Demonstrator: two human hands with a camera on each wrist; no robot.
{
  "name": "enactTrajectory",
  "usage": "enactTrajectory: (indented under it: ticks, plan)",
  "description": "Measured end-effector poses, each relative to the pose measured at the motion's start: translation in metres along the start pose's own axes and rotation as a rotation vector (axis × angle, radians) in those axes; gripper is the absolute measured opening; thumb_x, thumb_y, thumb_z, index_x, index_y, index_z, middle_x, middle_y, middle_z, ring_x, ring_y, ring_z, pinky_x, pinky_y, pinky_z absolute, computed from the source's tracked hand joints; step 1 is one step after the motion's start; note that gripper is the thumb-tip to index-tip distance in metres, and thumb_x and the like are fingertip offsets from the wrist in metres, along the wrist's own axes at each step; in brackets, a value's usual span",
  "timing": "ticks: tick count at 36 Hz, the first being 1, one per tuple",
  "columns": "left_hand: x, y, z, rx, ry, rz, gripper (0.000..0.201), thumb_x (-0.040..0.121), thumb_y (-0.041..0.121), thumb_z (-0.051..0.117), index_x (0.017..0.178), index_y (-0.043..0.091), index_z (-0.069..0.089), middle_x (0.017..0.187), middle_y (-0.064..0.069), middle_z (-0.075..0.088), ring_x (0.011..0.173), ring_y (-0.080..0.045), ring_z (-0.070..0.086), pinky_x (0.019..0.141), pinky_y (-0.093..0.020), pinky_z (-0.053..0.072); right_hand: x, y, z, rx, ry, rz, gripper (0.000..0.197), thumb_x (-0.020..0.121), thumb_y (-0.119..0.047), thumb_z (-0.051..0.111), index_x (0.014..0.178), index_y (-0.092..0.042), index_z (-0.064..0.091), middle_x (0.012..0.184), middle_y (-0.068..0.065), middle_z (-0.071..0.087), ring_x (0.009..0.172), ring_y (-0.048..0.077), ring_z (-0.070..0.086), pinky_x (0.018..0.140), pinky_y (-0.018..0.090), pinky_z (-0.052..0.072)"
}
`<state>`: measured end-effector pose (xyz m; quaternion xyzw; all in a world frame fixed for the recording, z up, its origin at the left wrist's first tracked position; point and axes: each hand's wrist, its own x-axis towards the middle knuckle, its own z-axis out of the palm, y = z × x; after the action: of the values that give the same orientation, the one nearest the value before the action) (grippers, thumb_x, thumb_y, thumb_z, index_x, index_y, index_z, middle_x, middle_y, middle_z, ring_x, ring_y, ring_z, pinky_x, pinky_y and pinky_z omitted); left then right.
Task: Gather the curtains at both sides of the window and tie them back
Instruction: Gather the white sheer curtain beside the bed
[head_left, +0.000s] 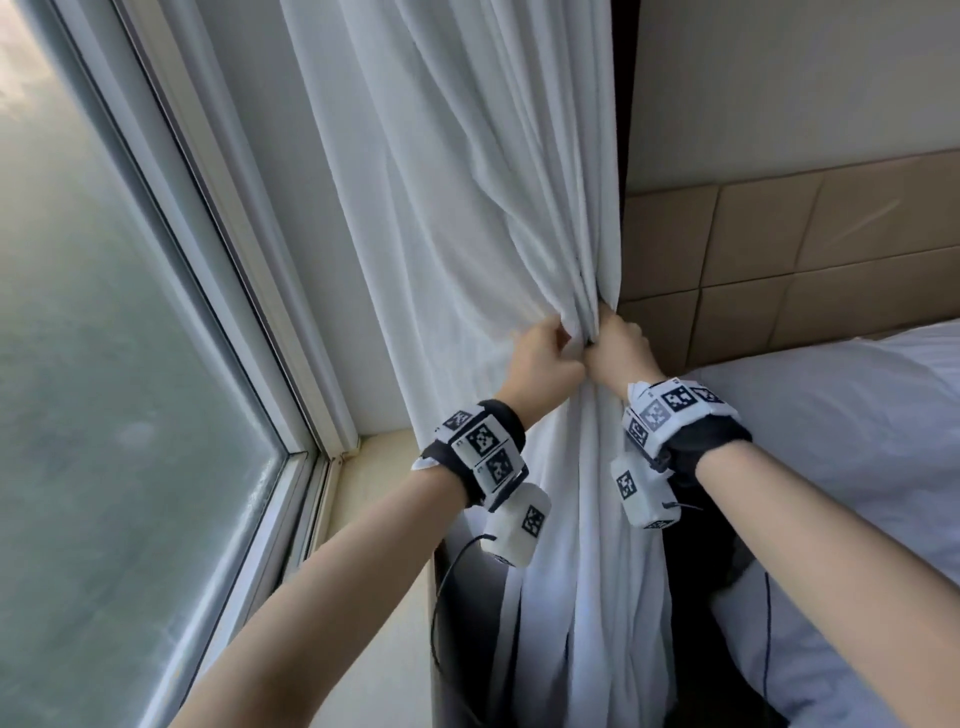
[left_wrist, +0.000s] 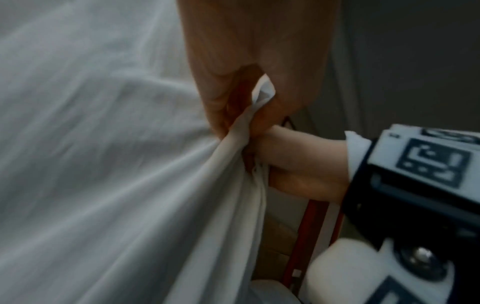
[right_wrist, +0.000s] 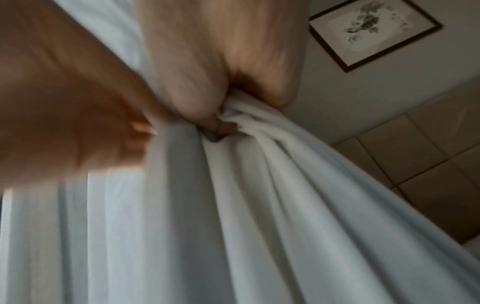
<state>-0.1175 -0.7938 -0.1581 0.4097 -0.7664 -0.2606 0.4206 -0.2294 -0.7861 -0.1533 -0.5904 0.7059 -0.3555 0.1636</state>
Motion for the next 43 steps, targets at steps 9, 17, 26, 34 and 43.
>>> enactTrajectory:
  ticks: [9, 17, 26, 34, 43]
  plan:
    - [-0.003, -0.011, 0.017, -0.105, -0.206, -0.073, 0.028, 0.082, -0.001, 0.046, 0.110, -0.002, 0.052, 0.097, -0.015, 0.061, 0.092, -0.027, 0.059, 0.078, -0.040, 0.051, -0.006, -0.002, -0.018, 0.233, -0.253, 0.061, 0.062, 0.075, -0.033, 0.052, 0.136, -0.028, 0.043, 0.130, 0.005, 0.057, 0.116, 0.023, 0.055, 0.104, 0.038, 0.041]
    - [-0.013, -0.029, 0.003, -0.699, -0.485, -0.332, 0.065, 0.075, -0.011, 0.047, 0.135, 0.012, 0.044, 0.118, -0.009, 0.046, 0.106, -0.020, 0.049, 0.096, -0.033, 0.046, 0.007, 0.006, -0.014, 0.311, -0.232, 0.120, 0.099, 0.048, -0.079, 0.074, 0.122, -0.017, 0.055, 0.119, -0.008, 0.062, 0.111, 0.012, 0.060, 0.100, 0.035, 0.045]
    - [0.010, -0.081, -0.064, -0.547, -0.170, -0.417, 0.029, 0.088, -0.003, 0.055, 0.115, -0.003, 0.065, 0.111, -0.017, 0.068, 0.109, -0.031, 0.062, 0.095, -0.034, 0.051, 0.014, 0.013, -0.001, 0.330, -0.224, -0.031, 0.053, 0.079, -0.029, 0.075, 0.126, -0.012, 0.060, 0.123, 0.004, 0.064, 0.116, 0.018, 0.058, 0.107, 0.038, 0.041]
    - [0.041, -0.134, -0.115, -0.632, 0.404, -0.685, 0.062, 0.085, 0.054, 0.057, 0.136, 0.019, 0.048, 0.131, -0.002, 0.054, 0.119, -0.019, 0.050, 0.097, -0.037, 0.040, 0.000, 0.005, -0.008, 0.419, -0.329, -0.093, 0.035, 0.088, -0.006, 0.065, 0.122, -0.012, 0.058, 0.112, -0.003, 0.060, 0.106, 0.009, 0.056, 0.094, 0.019, 0.038]
    - [0.045, -0.079, -0.075, -0.637, -0.063, -0.568, 0.052, 0.095, 0.060, 0.036, 0.117, 0.020, 0.060, 0.123, -0.002, 0.062, 0.115, -0.019, 0.056, 0.102, -0.035, 0.037, 0.003, 0.005, 0.004, 0.469, -0.402, -0.078, 0.037, 0.085, -0.013, 0.070, 0.119, -0.023, 0.058, 0.107, -0.013, 0.065, 0.106, 0.005, 0.060, 0.103, 0.024, 0.040]
